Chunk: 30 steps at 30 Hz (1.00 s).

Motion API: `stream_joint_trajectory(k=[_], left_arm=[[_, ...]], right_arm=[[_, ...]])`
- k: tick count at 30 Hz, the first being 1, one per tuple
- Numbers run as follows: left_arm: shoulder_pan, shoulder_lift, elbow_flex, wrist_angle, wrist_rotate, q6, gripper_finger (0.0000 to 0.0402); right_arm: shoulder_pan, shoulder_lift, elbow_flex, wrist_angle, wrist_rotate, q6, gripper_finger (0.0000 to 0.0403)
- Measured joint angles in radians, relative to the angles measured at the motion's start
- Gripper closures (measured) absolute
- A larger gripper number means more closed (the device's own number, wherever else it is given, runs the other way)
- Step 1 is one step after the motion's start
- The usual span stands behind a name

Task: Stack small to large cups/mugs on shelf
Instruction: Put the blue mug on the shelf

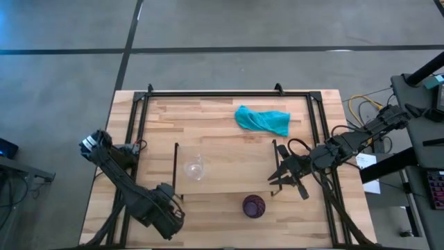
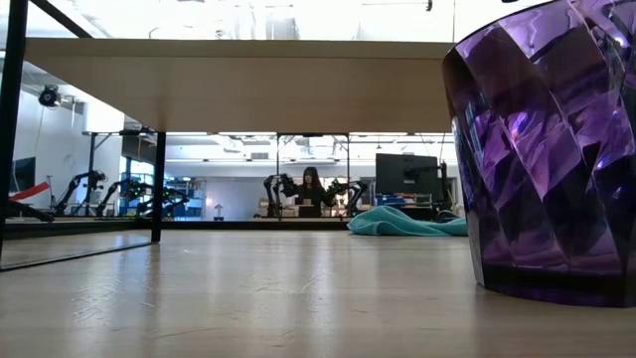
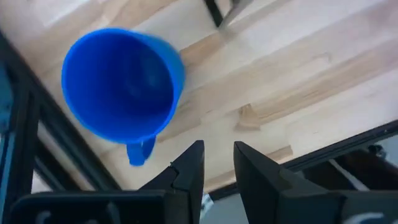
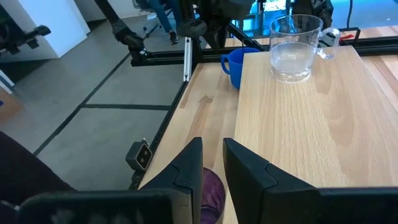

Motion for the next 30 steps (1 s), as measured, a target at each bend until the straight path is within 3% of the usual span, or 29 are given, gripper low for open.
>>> stream_joint_trajectory(k=[11,18,30], left_arm=[[-0.053,-0.001,-0.102,-0.009,-0.040,0.084,0.0329],[-0.055,-0.006,-0.176,0.132,-0.043,0.186,0.0329],[-0.056,-0.037,-0.200,0.113,-0.043,0.217,0.0329]], right_arm=[[0.000,0.000,0.000,0.000,0.000,-0.005,0.0344],[0.000,0.000,0.000,0.000,0.000,-0.005,0.0344],[0.000,0.000,0.000,0.000,0.000,-0.005,0.0344]])
